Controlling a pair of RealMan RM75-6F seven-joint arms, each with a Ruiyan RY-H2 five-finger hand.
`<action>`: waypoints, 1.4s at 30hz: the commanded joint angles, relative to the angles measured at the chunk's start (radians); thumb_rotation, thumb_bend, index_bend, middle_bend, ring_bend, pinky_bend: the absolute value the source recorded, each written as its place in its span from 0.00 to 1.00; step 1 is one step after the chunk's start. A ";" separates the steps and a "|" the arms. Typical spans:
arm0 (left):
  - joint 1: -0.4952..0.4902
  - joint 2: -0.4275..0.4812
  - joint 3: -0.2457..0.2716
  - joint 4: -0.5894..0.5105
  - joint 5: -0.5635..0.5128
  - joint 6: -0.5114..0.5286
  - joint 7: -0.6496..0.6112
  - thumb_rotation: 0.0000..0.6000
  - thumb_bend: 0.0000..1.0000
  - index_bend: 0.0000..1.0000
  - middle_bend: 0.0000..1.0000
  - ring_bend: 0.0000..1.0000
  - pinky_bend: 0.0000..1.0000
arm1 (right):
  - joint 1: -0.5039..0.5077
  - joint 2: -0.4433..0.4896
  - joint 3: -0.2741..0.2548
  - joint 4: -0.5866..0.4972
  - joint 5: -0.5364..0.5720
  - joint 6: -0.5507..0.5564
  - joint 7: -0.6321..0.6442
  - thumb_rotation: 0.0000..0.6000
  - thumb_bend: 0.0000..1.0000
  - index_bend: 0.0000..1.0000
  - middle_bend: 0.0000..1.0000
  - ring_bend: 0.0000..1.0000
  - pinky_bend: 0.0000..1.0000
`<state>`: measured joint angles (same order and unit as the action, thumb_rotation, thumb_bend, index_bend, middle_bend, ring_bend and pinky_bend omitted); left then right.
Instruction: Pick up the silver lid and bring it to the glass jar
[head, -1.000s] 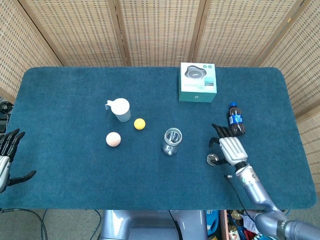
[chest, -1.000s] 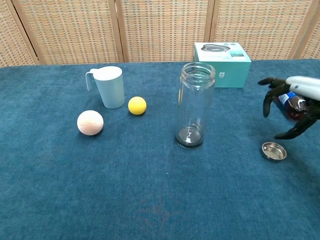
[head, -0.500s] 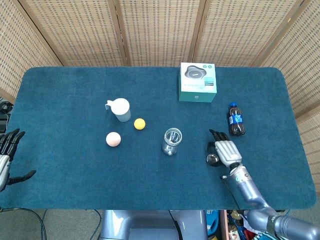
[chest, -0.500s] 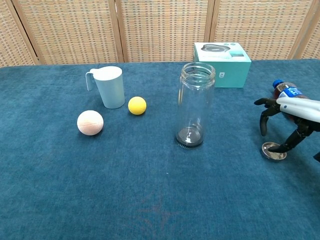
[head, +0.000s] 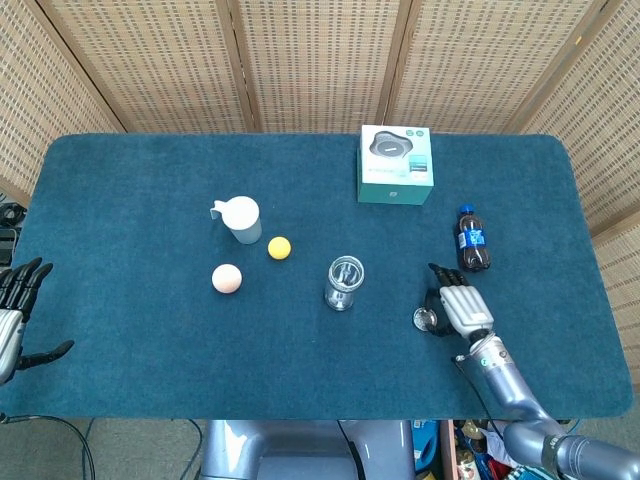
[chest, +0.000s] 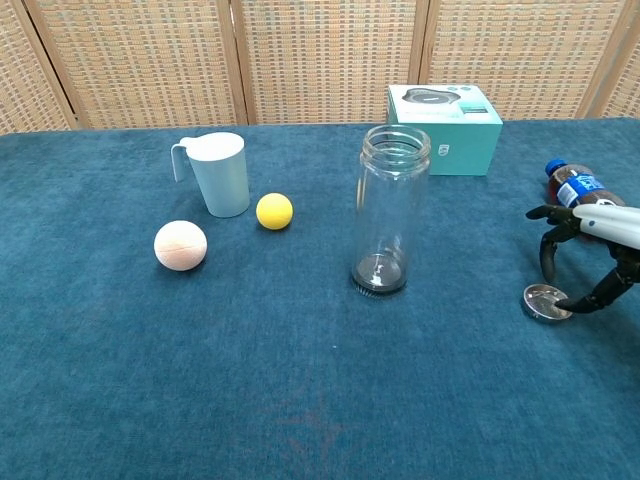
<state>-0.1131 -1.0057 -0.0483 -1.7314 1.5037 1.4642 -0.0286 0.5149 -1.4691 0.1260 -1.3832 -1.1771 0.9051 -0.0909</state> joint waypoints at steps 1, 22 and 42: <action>0.001 -0.001 0.001 -0.001 0.002 0.002 0.002 1.00 0.12 0.00 0.00 0.00 0.00 | 0.000 -0.002 -0.007 0.010 -0.008 -0.005 0.008 1.00 0.42 0.56 0.00 0.00 0.00; -0.003 0.000 0.001 0.001 -0.003 -0.004 0.000 1.00 0.12 0.00 0.00 0.00 0.00 | 0.017 -0.027 -0.013 0.040 0.001 -0.026 0.002 1.00 0.52 0.61 0.00 0.00 0.00; -0.008 0.001 -0.001 0.003 -0.008 -0.012 -0.004 1.00 0.12 0.00 0.00 0.00 0.00 | 0.005 0.006 -0.013 0.001 -0.024 0.013 0.014 1.00 0.56 0.66 0.00 0.00 0.00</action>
<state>-0.1208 -1.0045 -0.0494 -1.7285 1.4957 1.4519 -0.0330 0.5241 -1.4739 0.1136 -1.3700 -1.1932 0.9090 -0.0821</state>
